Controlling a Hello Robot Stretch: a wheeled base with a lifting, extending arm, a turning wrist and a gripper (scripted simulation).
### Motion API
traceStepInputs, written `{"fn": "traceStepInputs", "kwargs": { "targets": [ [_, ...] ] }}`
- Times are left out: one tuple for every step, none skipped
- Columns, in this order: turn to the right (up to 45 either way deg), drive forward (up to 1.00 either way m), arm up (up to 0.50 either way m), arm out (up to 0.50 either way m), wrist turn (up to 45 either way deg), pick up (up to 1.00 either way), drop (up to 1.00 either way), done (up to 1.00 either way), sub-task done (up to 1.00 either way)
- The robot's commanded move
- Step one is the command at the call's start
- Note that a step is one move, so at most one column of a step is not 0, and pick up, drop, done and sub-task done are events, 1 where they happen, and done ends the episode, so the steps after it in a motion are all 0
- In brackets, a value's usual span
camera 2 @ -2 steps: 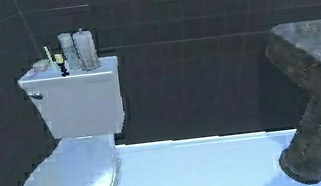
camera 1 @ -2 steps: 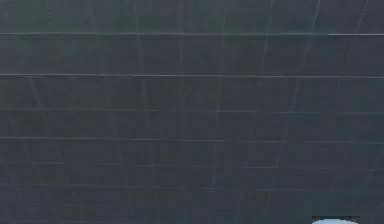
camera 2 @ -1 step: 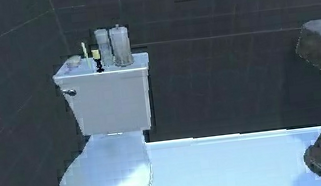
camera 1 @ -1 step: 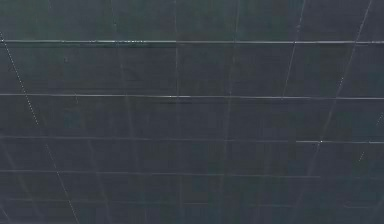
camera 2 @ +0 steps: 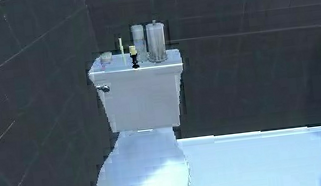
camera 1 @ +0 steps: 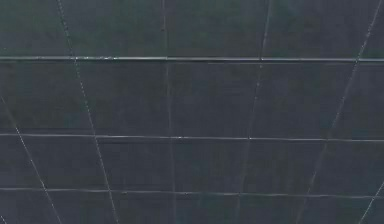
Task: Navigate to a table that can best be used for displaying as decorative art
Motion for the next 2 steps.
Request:
{"fn": "traceStepInputs", "kwargs": {
  "targets": [
    [-45.0, 0.00, 0.00, 0.00, 0.0, 0.00, 0.00, 0.00, 0.00],
    [-45.0, 0.00, 0.00, 0.00, 0.0, 0.00, 0.00, 0.00, 0.00]
  ]
}}
